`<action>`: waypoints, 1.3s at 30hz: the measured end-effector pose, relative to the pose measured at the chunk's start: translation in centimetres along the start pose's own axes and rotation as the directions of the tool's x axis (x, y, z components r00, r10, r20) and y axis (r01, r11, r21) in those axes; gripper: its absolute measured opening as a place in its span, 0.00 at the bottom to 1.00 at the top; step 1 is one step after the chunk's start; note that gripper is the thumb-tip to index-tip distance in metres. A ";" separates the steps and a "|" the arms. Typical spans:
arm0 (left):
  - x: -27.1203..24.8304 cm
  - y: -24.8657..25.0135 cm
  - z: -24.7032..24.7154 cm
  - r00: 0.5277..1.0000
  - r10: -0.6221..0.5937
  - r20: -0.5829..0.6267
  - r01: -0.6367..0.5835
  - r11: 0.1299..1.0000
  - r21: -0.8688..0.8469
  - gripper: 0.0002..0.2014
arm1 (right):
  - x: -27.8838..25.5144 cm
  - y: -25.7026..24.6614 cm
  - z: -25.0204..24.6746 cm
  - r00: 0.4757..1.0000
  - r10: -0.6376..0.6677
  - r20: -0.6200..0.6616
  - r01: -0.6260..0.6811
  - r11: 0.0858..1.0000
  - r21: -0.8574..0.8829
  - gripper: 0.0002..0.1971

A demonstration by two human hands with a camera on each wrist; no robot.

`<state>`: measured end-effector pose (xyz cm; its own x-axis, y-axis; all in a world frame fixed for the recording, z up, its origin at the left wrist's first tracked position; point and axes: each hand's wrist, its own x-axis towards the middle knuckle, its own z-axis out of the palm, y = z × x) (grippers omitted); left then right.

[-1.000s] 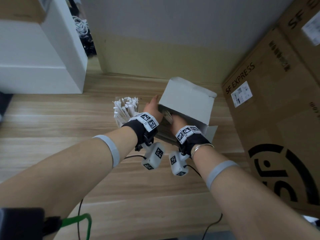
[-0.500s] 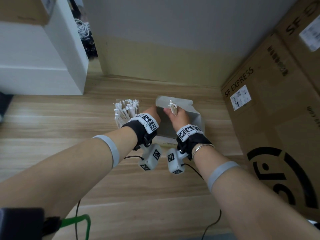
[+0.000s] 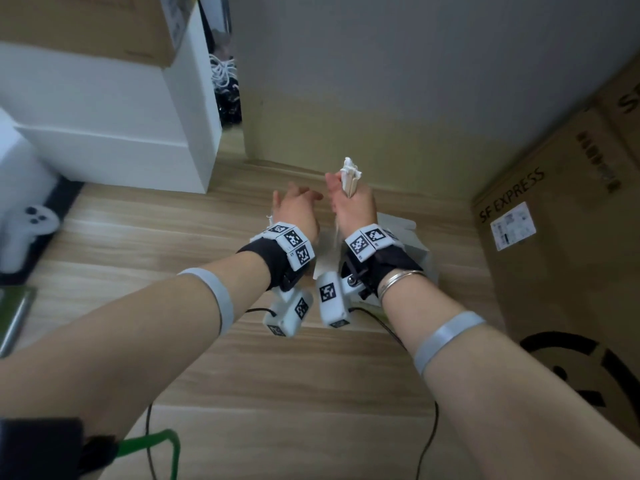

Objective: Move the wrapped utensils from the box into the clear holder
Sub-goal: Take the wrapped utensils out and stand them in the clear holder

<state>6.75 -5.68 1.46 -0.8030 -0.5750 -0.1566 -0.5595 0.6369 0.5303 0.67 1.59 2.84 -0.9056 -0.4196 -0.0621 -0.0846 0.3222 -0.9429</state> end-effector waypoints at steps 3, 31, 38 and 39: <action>0.5 -2.0 -0.2 0.994 -0.109 0.019 0.109 0.994 -0.030 0.25 | -0.2 -0.9 1.4 0.999 -0.019 0.047 0.019 1.000 0.002 0.14; 1.5 -6.2 -1.5 0.979 -0.185 0.088 0.197 0.967 -0.159 0.18 | -1.1 0.3 4.4 0.944 0.138 0.300 -0.098 0.985 -0.144 0.06; 1.7 -6.2 -1.4 0.980 -0.167 0.108 0.180 0.975 -0.129 0.18 | -0.6 1.2 3.3 0.965 0.054 0.258 -0.004 0.982 -0.189 0.11; 1.7 -6.1 -1.4 0.980 -0.164 0.109 0.177 0.976 -0.125 0.18 | -0.6 1.2 3.2 0.966 0.048 0.255 0.003 0.981 -0.196 0.11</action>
<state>9.07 -11.30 -0.90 -0.7181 -0.6121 -0.3312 -0.6626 0.4557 0.5944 2.49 -0.50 0.66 -0.7727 -0.6061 -0.1886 -0.1671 0.4808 -0.8607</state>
